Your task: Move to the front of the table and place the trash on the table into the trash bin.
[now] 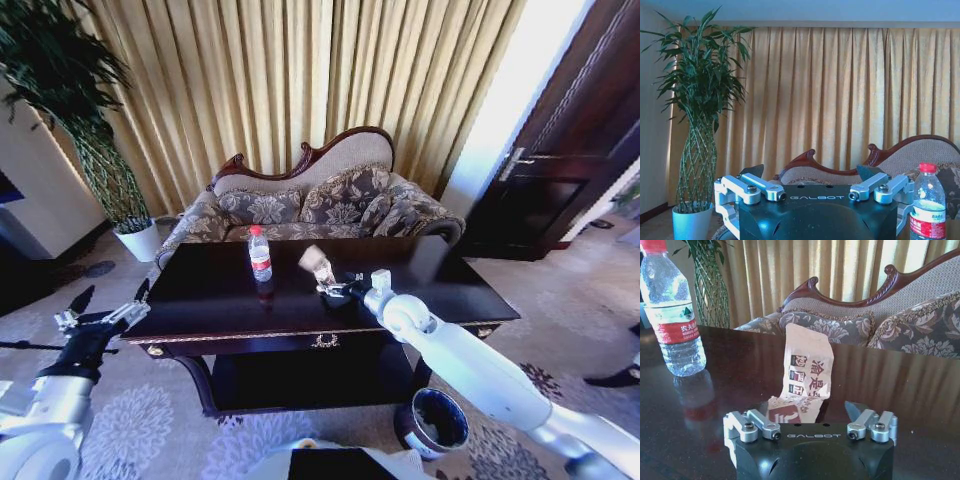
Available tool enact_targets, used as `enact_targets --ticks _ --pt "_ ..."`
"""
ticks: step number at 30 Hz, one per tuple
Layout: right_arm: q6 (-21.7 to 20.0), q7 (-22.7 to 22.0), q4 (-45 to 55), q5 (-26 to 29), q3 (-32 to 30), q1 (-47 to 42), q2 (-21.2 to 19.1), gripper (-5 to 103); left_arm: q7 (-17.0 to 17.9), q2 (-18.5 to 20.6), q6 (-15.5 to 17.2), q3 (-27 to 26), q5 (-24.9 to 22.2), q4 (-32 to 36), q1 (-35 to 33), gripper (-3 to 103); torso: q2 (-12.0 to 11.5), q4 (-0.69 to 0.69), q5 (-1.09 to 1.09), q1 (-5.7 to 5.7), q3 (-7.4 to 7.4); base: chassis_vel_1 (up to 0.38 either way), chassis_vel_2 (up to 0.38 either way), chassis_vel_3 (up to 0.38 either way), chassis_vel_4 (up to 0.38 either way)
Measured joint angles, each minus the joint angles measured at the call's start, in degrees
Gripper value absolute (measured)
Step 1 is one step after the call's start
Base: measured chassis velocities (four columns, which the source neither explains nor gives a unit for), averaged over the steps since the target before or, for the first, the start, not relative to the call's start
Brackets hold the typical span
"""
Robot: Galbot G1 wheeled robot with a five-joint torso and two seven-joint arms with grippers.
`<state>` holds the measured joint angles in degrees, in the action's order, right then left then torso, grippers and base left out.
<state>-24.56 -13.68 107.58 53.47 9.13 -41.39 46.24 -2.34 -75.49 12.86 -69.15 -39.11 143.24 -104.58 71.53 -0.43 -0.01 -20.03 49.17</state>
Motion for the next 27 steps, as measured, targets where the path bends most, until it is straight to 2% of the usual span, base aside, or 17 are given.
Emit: enact_targets --ticks 4,6,8,9,13,15,16,18,19,22,24,25,27 --pt "0.4 0.1 -0.1 -0.2 -0.2 -0.1 -0.1 67 0.2 0.0 0.0 0.0 0.0 0.0 0.0 100 0.0 0.00 0.00 0.00 0.00 0.000 0.000 0.000 0.000" --pt "0.5 0.1 0.0 -0.3 -0.3 -0.2 -0.1 67 0.2 0.0 0.0 0.0 0.0 0.0 0.0 100 0.0 0.00 0.00 0.00 0.00 0.000 0.000 0.000 0.000" --pt "0.6 0.1 0.2 -0.8 -0.5 -0.7 -0.2 56 0.2 -0.1 0.0 0.0 0.0 0.0 0.0 100 0.0 0.00 0.00 0.00 0.00 0.000 0.000 0.000 0.000" --pt "0.6 0.1 0.2 -0.8 -0.5 -0.7 -0.2 56 0.2 -0.1 0.0 0.0 0.0 0.0 0.0 100 0.0 0.00 0.00 0.00 0.00 0.000 0.000 0.000 0.000" --pt "0.6 0.2 0.8 -1.1 -1.4 -1.2 -0.3 35 0.2 -0.2 0.0 0.0 0.0 0.0 0.0 100 0.0 0.00 0.00 0.00 0.00 0.000 0.000 0.000 0.000" --pt "0.6 0.2 0.9 -1.1 -1.5 -1.3 -0.3 35 0.2 -0.2 0.0 0.0 0.0 0.0 0.0 100 0.0 0.00 0.00 0.00 0.00 0.000 0.000 0.000 0.000" --pt "0.5 0.2 1.1 -1.1 -1.9 -1.3 -0.3 27 0.2 -0.2 0.0 0.1 0.0 0.0 0.0 100 0.0 0.00 0.00 0.00 0.00 0.000 0.000 0.000 0.000" --pt "0.5 0.2 2.0 -1.1 -2.9 -1.7 -0.6 37 0.2 -0.2 0.0 0.1 0.0 0.0 0.0 100 0.0 0.00 0.00 0.00 0.00 0.000 0.000 0.000 0.000" --pt "0.5 0.2 2.0 -1.1 -2.9 -1.7 -0.6 37 0.2 -0.2 0.0 0.1 0.0 0.0 0.0 100 0.0 0.00 0.00 0.00 0.00 0.000 0.000 0.000 0.000" --pt "0.3 0.3 4.2 -1.1 -4.9 -3.8 -1.5 53 0.2 -0.2 0.0 0.2 0.0 0.0 0.3 100 0.0 0.00 0.00 0.00 0.00 0.000 0.000 0.000 0.000" --pt "0.1 0.3 4.9 -1.1 -5.5 -4.8 -1.7 53 0.1 -0.2 0.0 0.2 0.0 0.0 0.3 100 0.0 0.00 0.00 0.00 0.00 0.000 0.000 0.000 0.000" --pt "-0.3 0.3 5.9 -1.2 -6.4 -6.1 -2.0 64 0.0 -0.2 0.0 0.3 0.1 0.0 0.4 100 0.0 -0.01 0.00 0.00 0.00 0.000 0.000 0.000 0.000" --pt "-0.4 0.3 6.5 -1.2 -6.8 -6.9 -2.1 64 0.0 -0.2 0.0 0.4 0.1 0.0 0.4 100 0.0 -0.01 0.00 0.00 0.00 0.000 0.000 0.000 0.000"
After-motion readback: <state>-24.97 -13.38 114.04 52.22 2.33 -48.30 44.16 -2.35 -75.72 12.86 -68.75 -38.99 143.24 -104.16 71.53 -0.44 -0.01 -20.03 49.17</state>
